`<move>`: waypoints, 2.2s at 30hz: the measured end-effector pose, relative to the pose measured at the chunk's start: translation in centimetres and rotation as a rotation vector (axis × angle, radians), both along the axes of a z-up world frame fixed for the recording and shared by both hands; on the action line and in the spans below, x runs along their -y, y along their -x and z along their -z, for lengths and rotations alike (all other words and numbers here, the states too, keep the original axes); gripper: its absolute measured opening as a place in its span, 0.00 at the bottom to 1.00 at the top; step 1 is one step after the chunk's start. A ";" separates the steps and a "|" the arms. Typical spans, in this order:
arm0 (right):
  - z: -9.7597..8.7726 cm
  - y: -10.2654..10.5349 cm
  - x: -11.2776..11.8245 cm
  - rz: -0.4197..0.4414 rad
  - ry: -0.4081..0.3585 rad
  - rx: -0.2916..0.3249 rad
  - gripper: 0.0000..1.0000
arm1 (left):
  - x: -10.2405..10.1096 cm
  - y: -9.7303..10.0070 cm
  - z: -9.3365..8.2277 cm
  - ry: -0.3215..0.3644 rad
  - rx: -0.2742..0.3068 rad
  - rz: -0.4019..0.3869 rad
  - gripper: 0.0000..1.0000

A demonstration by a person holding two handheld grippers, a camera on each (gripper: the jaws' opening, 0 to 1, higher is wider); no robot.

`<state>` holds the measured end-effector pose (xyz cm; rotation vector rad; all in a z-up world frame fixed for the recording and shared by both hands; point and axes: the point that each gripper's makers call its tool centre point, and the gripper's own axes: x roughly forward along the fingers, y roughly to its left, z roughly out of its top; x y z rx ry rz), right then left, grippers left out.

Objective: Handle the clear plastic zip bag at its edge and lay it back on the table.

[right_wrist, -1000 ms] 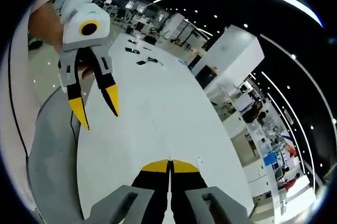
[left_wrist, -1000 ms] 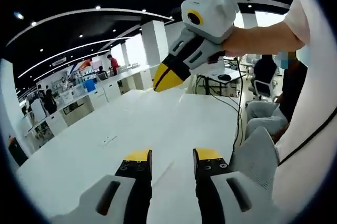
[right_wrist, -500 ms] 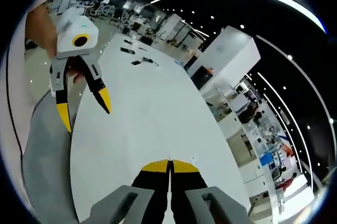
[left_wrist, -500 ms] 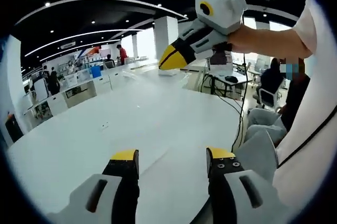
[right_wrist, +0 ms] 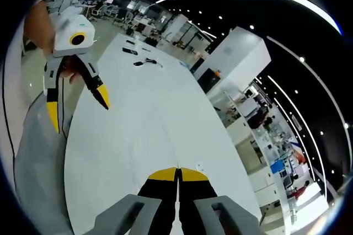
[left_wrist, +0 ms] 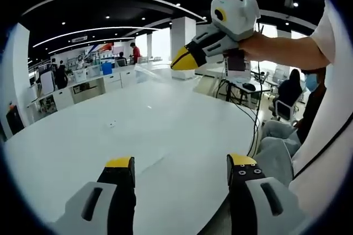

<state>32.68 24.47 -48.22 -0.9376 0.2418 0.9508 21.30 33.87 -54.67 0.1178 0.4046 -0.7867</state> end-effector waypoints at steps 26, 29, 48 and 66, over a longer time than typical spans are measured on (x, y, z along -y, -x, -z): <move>1.9 -5.5 -1.8 -0.004 0.023 0.058 0.00 | -0.8 -1.3 1.5 0.004 -0.032 -0.032 0.75; 2.2 -6.0 -1.9 -0.006 0.032 0.070 0.00 | -0.8 -1.4 1.6 0.004 -0.036 -0.036 0.74; 7.5 -4.9 -2.9 -0.043 0.099 0.096 0.00 | -0.9 -1.8 1.9 -0.007 -0.052 -0.047 0.73; 13.7 -1.6 -3.0 -0.059 0.154 0.065 0.00 | -0.8 -1.4 2.5 -0.014 -0.071 -0.045 0.71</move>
